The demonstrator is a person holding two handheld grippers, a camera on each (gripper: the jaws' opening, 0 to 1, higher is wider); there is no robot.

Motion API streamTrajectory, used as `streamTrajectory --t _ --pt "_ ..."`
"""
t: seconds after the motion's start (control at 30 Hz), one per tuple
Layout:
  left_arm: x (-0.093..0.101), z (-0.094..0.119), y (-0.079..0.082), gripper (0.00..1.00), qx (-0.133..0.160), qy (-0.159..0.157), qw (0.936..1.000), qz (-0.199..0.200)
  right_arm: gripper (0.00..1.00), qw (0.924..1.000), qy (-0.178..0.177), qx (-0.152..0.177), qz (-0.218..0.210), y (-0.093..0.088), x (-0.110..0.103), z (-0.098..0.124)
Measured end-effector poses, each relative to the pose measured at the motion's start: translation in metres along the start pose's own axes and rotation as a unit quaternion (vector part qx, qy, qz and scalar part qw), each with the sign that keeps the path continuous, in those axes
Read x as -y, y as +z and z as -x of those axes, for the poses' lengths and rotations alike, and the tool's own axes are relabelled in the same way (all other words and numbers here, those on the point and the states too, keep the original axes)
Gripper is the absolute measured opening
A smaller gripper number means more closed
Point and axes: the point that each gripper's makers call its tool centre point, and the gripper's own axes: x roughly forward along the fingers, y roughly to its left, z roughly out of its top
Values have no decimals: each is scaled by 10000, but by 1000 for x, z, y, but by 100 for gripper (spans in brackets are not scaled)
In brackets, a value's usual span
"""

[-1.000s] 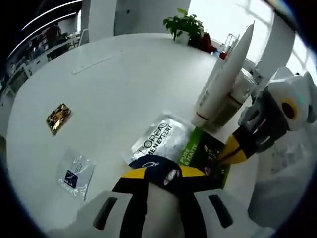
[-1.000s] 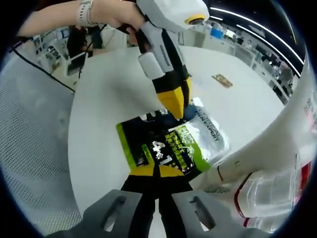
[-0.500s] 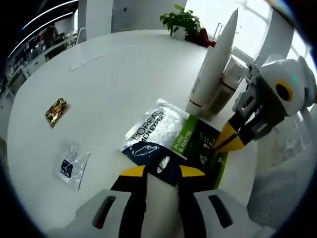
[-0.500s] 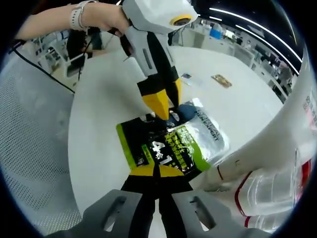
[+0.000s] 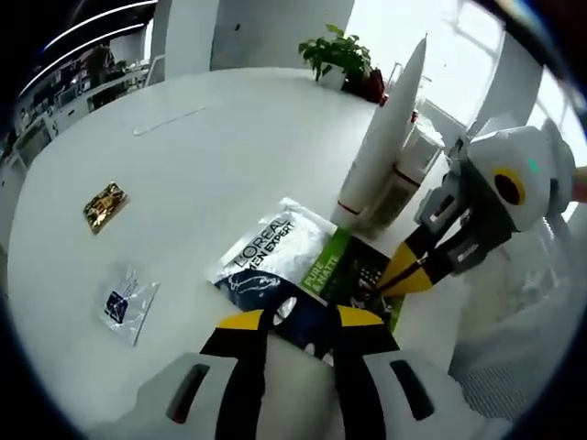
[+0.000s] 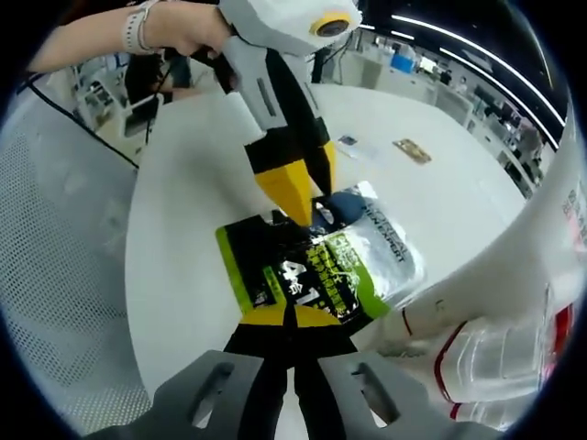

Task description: Arrange the skincare products in the storage area until every visible bottle or jar stands upright without overlapping.

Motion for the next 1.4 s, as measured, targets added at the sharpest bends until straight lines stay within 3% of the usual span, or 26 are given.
streamTrajectory --t 0.17,0.5,0.6,0.8,1.4 --pt "4 10 9 28 387 34 9989 271 1 10000 3 -8 -26 0 0 0" --pt "21 41 10 35 815 90 9963 253 1 10000 -21 -30 16 1 1 -2" --pt "22 50 18 38 1204 30 9916 469 1 10000 -21 -23 -8 0 1 -2" --pt "18 68 10 44 1329 414 9898 314 1 10000 -60 -33 16 0 0 -2" --pt "35 115 -5 69 1762 794 9794 586 1 10000 -47 -8 27 0 -1 -1"
